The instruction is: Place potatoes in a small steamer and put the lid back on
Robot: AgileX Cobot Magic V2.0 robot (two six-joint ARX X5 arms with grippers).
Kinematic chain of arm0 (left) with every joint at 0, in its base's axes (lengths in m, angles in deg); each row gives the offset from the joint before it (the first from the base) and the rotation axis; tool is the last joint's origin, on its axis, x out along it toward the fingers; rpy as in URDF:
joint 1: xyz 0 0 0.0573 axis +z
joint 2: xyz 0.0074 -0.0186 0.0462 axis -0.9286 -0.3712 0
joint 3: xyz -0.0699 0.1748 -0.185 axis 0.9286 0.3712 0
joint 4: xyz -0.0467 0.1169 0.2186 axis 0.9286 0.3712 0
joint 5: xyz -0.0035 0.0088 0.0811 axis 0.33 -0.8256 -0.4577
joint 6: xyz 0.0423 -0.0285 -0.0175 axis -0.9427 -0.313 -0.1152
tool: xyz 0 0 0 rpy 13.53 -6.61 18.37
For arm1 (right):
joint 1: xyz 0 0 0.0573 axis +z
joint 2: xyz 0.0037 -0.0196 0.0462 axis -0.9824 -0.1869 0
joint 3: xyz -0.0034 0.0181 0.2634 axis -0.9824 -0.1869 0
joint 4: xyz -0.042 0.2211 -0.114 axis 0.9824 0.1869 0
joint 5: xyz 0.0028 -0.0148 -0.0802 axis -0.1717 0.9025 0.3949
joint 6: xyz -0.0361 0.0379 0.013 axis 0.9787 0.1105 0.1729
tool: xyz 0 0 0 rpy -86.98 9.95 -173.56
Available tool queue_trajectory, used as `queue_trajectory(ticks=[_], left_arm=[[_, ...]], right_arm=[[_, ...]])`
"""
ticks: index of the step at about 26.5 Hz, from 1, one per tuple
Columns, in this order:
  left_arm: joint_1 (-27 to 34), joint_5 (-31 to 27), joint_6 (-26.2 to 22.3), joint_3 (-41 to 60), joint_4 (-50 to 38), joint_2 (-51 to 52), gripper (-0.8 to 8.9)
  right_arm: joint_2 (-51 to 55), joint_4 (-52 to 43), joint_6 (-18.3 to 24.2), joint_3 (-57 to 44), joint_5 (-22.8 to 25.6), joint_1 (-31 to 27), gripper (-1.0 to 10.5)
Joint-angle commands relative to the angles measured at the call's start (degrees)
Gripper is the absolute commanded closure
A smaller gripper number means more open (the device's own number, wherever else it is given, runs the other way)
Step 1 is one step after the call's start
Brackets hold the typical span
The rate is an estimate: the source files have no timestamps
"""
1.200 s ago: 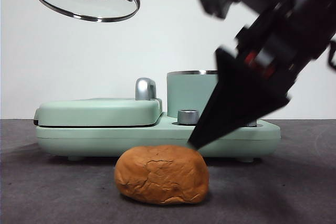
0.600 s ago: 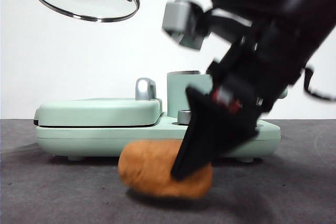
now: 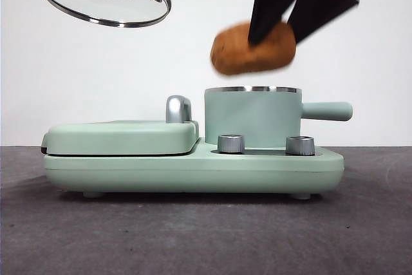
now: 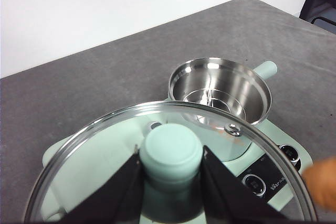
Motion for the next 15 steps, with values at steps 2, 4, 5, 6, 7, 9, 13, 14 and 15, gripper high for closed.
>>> queue_trajectory(ticks=[2, 4, 5, 6, 7, 9, 13, 14, 15], left_arm=[[-0.1, 0.3, 0.3, -0.9, -1.3, 0.1, 8.04], [-0.1, 0.3, 0.3, -0.9, -1.3, 0.1, 8.04], [-0.1, 0.3, 0.3, -0.9, -1.3, 0.1, 8.04], [-0.1, 0.3, 0.3, -0.9, -1.3, 0.1, 8.04], [-0.1, 0.3, 0.3, -0.9, -1.3, 0.1, 8.04], [-0.1, 0.3, 0.3, -0.9, -1.3, 0.1, 8.04], [-0.1, 0.3, 0.3, -0.9, -1.3, 0.1, 8.04], [-0.1, 0.3, 0.3, -0.9, -1.3, 0.1, 8.04], [-0.1, 0.3, 0.3, -0.9, -1.3, 0.1, 8.04]], right_arm=[[-2.9, 3.0, -2.0, 6.7, 0.2, -3.1, 7.5], [-5.1, 3.4, -1.2, 10.0, 0.2, -5.2, 7.5], [-6.3, 3.4, -0.6, 11.4, 0.2, -6.0, 7.5], [-7.7, 3.4, 0.1, 13.1, 0.1, -7.0, 7.5], [-9.0, 3.5, 0.6, 14.6, 0.0, -7.8, 7.5], [-12.3, 3.5, 1.7, 18.0, -0.2, -9.4, 7.5], [-18.6, 3.6, 3.3, 23.9, -0.2, -11.5, 7.5], [-20.3, 3.6, 3.8, 25.3, -0.2, -11.9, 7.5], [-21.9, 3.7, 4.2, 26.8, -0.2, -12.3, 7.5]])
